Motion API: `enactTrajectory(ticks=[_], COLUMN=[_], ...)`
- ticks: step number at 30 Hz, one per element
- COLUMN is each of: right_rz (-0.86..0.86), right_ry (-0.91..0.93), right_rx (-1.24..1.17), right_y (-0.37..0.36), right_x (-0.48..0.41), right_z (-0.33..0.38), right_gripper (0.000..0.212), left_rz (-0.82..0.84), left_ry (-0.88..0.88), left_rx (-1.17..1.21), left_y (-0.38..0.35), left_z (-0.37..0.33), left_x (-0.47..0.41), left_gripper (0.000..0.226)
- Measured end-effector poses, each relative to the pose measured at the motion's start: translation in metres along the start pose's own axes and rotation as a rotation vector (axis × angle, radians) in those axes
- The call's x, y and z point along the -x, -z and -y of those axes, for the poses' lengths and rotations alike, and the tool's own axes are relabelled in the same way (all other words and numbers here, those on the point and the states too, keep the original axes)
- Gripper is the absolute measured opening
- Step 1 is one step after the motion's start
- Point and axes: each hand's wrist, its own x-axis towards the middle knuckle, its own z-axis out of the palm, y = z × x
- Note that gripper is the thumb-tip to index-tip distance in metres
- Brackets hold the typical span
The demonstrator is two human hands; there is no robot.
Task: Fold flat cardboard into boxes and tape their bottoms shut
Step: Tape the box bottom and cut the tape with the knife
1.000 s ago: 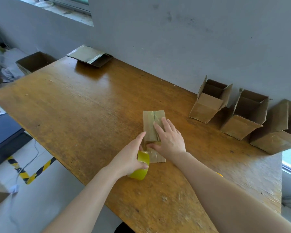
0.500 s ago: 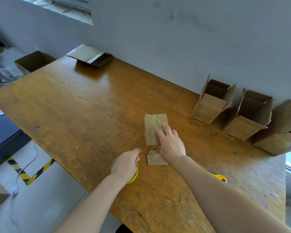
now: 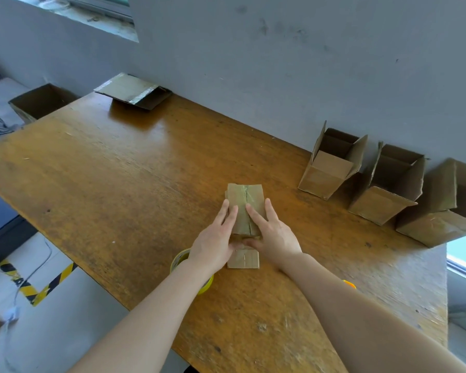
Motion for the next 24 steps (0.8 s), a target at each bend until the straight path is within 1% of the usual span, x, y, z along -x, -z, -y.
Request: enactTrajectory(ticks=[2,5,7,9,12,14,16,17,18,20,22,24], right_rz=[0.013,-0.017,-0.039,-0.026,-0.004,-0.012,-0.034,-0.048,-0.070,-0.146,-0.234,-0.357], right_ry=[-0.008,-0.020,-0.029,-0.015,0.001,-0.054,-0.160,-0.201,-0.219,-0.202,-0.184,-0.161], right_rx=[0.002,-0.027,-0.024,0.015,0.032,-0.087,-0.291,-0.370,-0.421,-0.473,-0.486,-0.453], right_y=[-0.003,-0.011,-0.012,-0.010,-0.009,-0.011,-0.012,-0.011,-0.009,-0.003,0.007,0.019], right_x=[0.001,0.005,0.007,0.008,0.011,0.013,0.013,0.012,0.011,0.009,0.007,0.004], right_z=[-0.003,-0.004,-0.002,-0.003,-0.006,-0.007,-0.006,-0.005,-0.004,-0.001,0.004,0.011], right_gripper=[0.086,0.081,0.080,0.084,0.090,0.096,0.099,0.095,0.088,0.072,0.065,0.057], left_rz=[-0.051,-0.062,-0.063,-0.045,-0.016,-0.002,0.034,0.038,0.025,-0.031,-0.075,-0.065], left_ry=[0.040,0.048,0.046,0.025,0.040,0.063,0.067,0.080,0.111,0.213,0.332,0.461], left_rx=[-0.056,-0.100,-0.153,-0.193,-0.163,-0.033,0.083,0.144,0.232,0.484,0.781,1.165], left_y=[-0.003,-0.007,-0.007,-0.010,-0.012,-0.012,-0.010,-0.008,-0.005,0.003,0.012,0.020], left_z=[0.001,0.000,0.000,0.004,0.004,0.000,-0.004,-0.005,-0.006,-0.010,-0.014,-0.016], left_x=[-0.005,-0.005,-0.003,0.001,0.004,0.003,-0.001,-0.003,-0.005,-0.010,-0.015,-0.023], left_gripper=[0.080,0.078,0.082,0.089,0.102,0.107,0.106,0.105,0.103,0.103,0.103,0.090])
